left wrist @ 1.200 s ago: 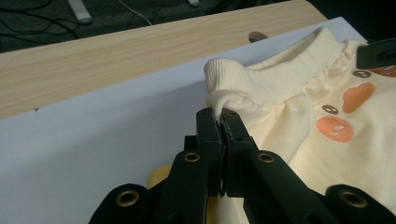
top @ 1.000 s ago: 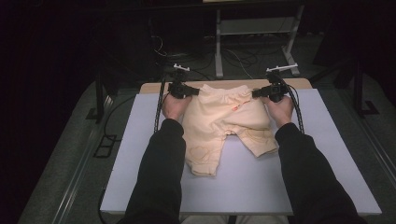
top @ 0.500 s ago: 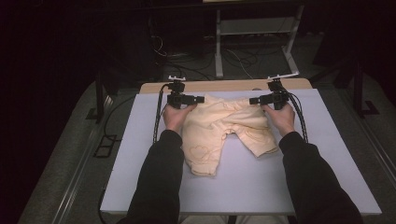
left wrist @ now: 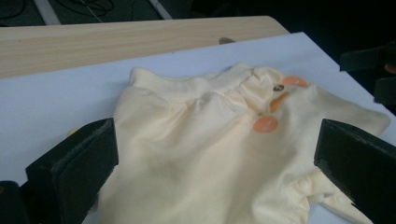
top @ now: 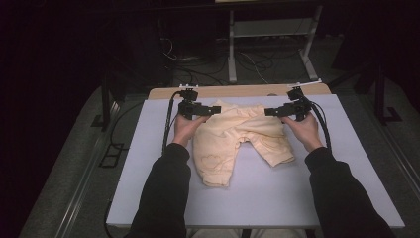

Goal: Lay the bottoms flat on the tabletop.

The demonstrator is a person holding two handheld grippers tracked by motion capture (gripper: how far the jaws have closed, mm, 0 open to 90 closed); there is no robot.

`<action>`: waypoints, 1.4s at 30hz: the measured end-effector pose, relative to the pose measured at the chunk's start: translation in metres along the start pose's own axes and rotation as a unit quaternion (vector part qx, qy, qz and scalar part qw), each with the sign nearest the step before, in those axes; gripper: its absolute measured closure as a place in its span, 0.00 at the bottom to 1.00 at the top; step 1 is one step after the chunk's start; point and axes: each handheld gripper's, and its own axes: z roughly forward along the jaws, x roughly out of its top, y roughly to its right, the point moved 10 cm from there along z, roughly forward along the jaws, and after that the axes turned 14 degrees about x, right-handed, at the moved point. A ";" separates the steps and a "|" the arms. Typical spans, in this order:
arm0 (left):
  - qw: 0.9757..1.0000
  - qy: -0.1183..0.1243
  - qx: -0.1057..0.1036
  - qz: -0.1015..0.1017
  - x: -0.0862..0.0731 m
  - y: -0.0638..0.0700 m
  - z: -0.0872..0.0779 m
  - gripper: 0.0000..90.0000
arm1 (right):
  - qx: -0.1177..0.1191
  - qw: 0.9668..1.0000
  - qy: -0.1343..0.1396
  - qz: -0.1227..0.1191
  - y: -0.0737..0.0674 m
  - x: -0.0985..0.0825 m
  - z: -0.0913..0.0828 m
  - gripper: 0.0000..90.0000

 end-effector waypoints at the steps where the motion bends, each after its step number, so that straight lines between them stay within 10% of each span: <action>1: 1.000 0.000 0.002 0.003 -0.001 0.000 -0.001 0.00 | 0.003 1.000 -0.001 -0.003 -0.002 -0.001 -0.002 0.00; 42: 0.998 0.016 -0.045 0.045 -0.065 0.048 -0.055 0.00 | 0.061 0.997 -0.017 -0.032 -0.058 -0.071 -0.028 0.00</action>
